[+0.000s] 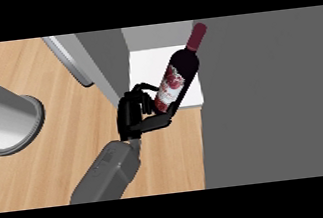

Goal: Pick up the wine, place it into the cabinet and close the cabinet

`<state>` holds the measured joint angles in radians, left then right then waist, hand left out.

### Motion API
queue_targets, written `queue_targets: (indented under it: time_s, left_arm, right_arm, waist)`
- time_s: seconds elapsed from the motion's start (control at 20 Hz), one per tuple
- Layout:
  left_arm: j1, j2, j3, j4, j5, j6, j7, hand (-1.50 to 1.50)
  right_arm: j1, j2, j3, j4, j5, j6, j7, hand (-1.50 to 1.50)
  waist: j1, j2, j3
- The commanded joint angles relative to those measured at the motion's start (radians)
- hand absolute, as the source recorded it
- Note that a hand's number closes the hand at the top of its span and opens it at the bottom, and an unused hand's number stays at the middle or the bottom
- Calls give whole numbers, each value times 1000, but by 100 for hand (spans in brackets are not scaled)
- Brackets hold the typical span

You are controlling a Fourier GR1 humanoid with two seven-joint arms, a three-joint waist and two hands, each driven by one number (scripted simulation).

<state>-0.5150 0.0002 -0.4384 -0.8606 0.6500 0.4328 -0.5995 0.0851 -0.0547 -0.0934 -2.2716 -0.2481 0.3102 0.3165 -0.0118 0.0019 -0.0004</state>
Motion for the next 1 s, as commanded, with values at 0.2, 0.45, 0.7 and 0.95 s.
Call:
queue_targets:
  time_s: [0.2,0.45,0.7,0.95]
  left_arm:
    - [-90,0,67,215,114,-193,-87,150]
    - [-168,0,-68,285,266,-130,-148,150]
    - [-238,0,-84,306,314,-94,-104,150]
    - [-311,0,-52,367,354,-146,-105,150]
  right_arm:
    - [-11,24,55,-18,35,-25,31,-150]
    - [-15,6,11,3,7,-11,7,-150]
    - [54,52,103,8,93,2,-59,-150]
    - [-38,20,40,28,11,-14,2,-150]
  waist:
    - [-4,2,0]
    - [-15,3,0]
    - [-17,3,0]
    - [-21,5,-1]
